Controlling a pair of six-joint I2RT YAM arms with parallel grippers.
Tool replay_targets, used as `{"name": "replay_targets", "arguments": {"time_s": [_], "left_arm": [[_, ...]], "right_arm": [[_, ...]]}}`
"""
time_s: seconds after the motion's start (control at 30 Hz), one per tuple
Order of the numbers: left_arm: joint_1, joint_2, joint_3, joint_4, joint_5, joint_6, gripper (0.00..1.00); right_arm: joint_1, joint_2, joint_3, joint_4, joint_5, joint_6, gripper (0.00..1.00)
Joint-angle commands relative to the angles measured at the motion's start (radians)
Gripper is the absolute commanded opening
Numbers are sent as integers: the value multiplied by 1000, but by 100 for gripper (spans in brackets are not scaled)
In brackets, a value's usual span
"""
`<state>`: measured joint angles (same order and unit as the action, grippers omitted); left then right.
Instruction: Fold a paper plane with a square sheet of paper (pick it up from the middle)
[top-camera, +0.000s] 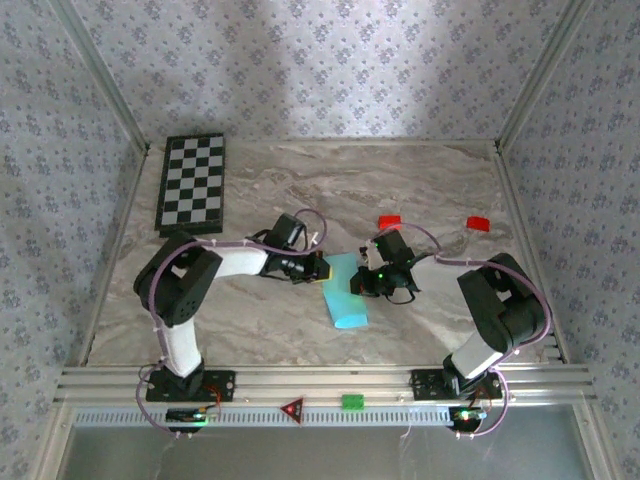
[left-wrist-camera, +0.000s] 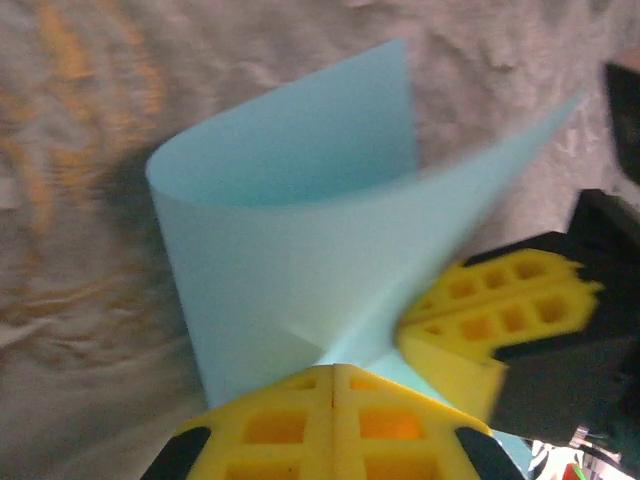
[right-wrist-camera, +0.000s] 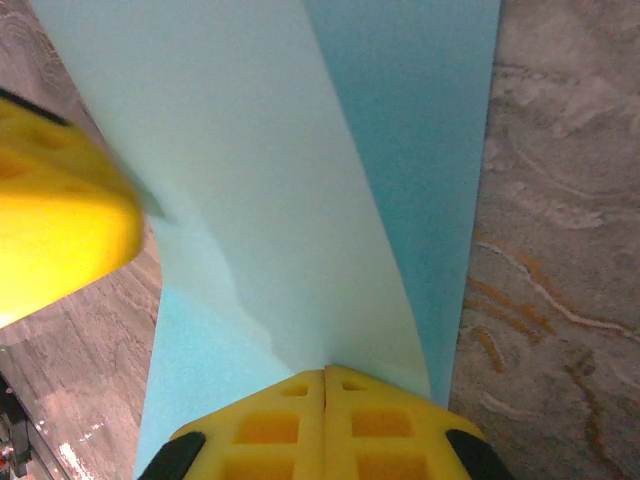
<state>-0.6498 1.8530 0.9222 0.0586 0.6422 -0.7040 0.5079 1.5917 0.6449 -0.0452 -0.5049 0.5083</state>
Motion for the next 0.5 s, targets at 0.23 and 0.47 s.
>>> {"name": "replay_targets", "arguments": {"time_s": [0.23,0.47], "left_arm": [[26,58,-24,-30,-18,13,0],[22,-14,33,-12,58,0,0]], "right_arm": [[-3,42,-50,-150,115,10,2],[-4,31,-47,-161,118,7,2]]}}
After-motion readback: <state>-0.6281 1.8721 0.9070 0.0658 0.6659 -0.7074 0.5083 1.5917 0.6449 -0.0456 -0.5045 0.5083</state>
